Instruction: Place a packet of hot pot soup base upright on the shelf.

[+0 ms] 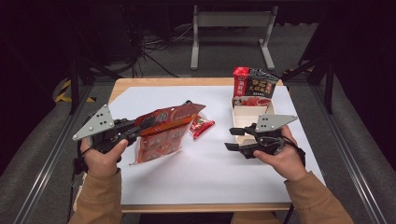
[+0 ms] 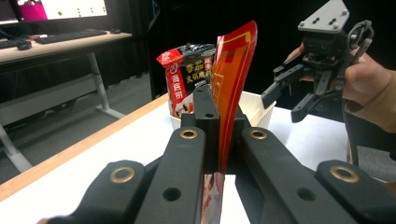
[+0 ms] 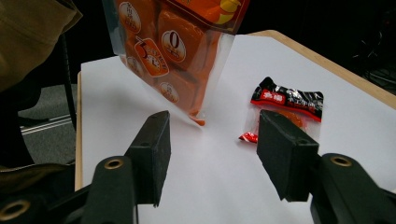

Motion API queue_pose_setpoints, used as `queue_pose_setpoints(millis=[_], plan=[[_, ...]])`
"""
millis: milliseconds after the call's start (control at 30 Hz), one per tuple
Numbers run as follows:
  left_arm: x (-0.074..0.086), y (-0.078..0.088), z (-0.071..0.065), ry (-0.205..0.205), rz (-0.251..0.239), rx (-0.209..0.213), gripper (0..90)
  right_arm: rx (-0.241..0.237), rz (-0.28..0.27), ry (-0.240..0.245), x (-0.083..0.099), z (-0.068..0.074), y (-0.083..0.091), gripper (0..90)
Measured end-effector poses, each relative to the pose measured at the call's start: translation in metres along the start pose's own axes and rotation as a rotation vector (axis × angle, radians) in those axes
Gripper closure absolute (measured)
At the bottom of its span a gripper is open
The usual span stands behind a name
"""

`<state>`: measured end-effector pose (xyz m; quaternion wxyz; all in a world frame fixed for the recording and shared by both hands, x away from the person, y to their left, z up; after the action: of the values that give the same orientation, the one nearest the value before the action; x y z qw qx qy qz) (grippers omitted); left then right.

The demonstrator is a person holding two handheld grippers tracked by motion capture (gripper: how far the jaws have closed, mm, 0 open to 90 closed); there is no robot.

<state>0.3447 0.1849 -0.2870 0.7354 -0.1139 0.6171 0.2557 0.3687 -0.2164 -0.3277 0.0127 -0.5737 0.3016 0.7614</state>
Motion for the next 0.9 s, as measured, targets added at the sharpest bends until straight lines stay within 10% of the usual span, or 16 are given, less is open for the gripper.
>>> queue_pose_setpoints(millis=[900], plan=[[-0.019,-0.014,-0.024,-0.049,-0.073,0.127,90.0,-0.064,-0.064,0.073,-0.011,0.011,-0.061,28.1]])
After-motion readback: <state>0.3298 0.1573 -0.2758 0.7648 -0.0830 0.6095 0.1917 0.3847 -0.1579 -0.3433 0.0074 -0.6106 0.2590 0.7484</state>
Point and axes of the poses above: each handheld gripper's, and its own axes: y roughly backward along the jaws, x roughly out of its underside, z roughly to its left, the point moved 1 cm from there along -y, roughly forward along the jaws, and after that the axes turned 11 degrees about -y, right-handed, at the moved point
